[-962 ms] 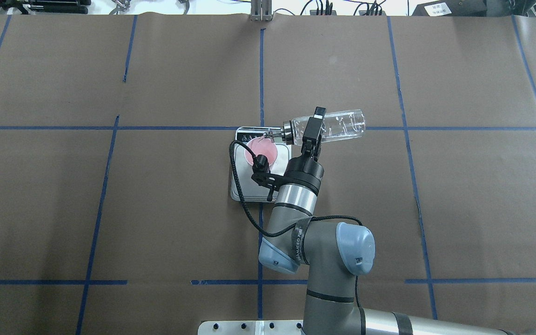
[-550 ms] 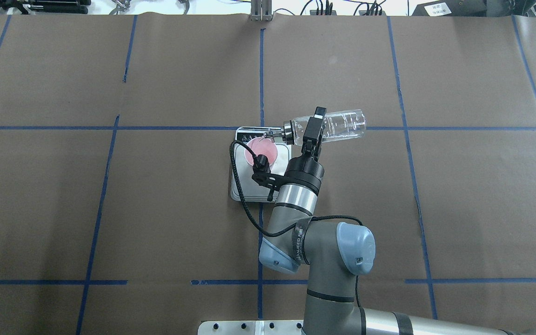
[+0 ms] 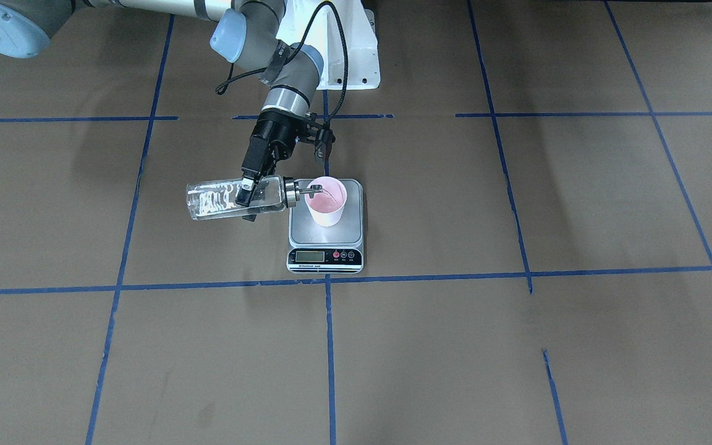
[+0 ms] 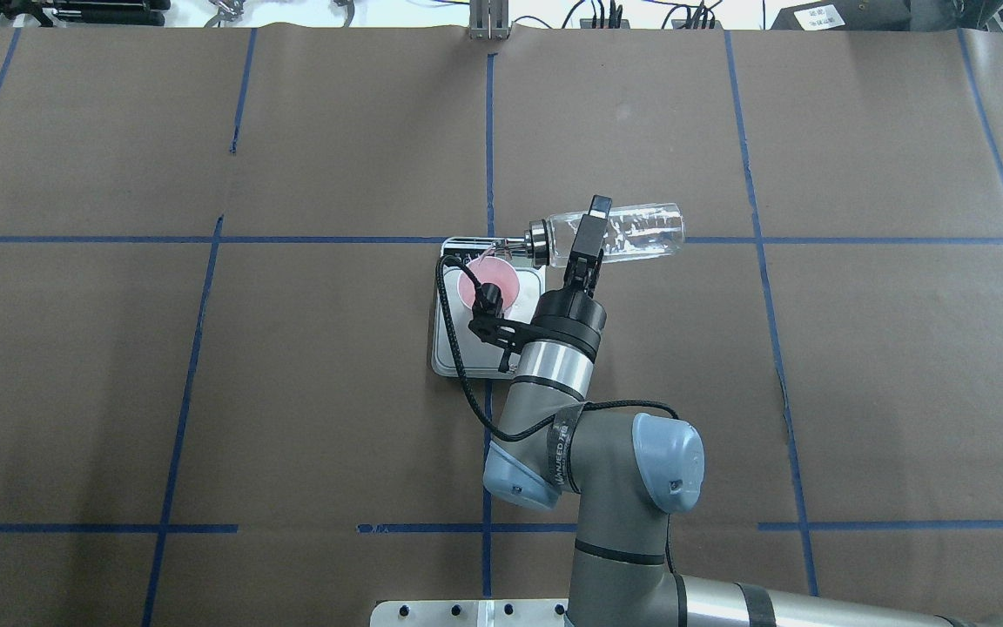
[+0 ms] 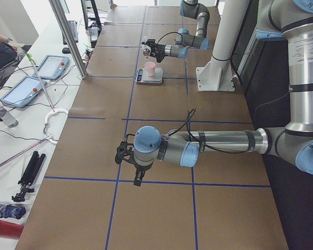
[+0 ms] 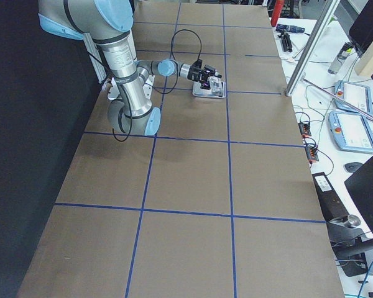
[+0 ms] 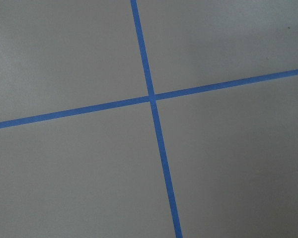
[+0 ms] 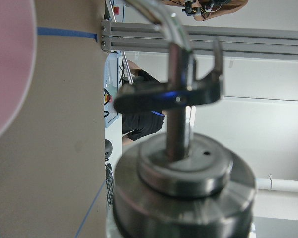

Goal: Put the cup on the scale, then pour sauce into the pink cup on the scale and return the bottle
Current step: 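Tilt the bottle back upright with the right gripper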

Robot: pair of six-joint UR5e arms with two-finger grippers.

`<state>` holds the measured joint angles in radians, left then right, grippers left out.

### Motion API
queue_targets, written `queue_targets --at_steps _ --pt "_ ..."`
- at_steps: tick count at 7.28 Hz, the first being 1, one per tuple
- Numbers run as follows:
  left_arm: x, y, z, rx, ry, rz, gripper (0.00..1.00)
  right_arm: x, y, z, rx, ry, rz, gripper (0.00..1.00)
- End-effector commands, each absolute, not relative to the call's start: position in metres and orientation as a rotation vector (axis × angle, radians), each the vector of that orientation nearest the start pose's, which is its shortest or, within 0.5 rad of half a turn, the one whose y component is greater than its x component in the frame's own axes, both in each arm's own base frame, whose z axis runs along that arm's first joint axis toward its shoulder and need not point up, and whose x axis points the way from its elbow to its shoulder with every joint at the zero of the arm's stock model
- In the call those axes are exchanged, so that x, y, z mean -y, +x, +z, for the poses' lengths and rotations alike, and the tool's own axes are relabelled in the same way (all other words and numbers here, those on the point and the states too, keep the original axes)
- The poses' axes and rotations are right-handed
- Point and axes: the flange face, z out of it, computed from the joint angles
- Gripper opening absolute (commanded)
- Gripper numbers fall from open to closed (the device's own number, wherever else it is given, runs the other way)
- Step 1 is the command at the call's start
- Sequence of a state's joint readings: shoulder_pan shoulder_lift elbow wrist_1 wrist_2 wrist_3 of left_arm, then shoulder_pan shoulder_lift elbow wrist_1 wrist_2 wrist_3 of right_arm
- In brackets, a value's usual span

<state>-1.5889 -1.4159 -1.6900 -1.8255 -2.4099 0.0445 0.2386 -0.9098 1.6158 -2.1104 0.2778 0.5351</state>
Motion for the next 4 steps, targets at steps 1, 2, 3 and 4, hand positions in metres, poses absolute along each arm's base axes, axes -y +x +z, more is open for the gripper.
queue_targets --at_steps 1,2,3,4 --pt "0.437 -0.067 0.639 -0.829 0.234 0.117 1.0 0.377 -0.577 0.249 -0.595 1.167 -0.491 0.0" --pt "0.437 -0.067 0.638 -0.829 0.235 0.119 1.0 0.372 -0.561 0.247 -0.56 1.178 -0.458 0.0" --pt "0.437 -0.067 0.638 -0.835 0.235 0.118 1.0 0.363 -0.548 0.244 -0.516 1.192 -0.431 0.0" --pt "0.437 -0.065 0.636 -0.856 0.235 0.121 1.0 0.355 -0.539 0.232 -0.441 1.184 -0.403 0.0"
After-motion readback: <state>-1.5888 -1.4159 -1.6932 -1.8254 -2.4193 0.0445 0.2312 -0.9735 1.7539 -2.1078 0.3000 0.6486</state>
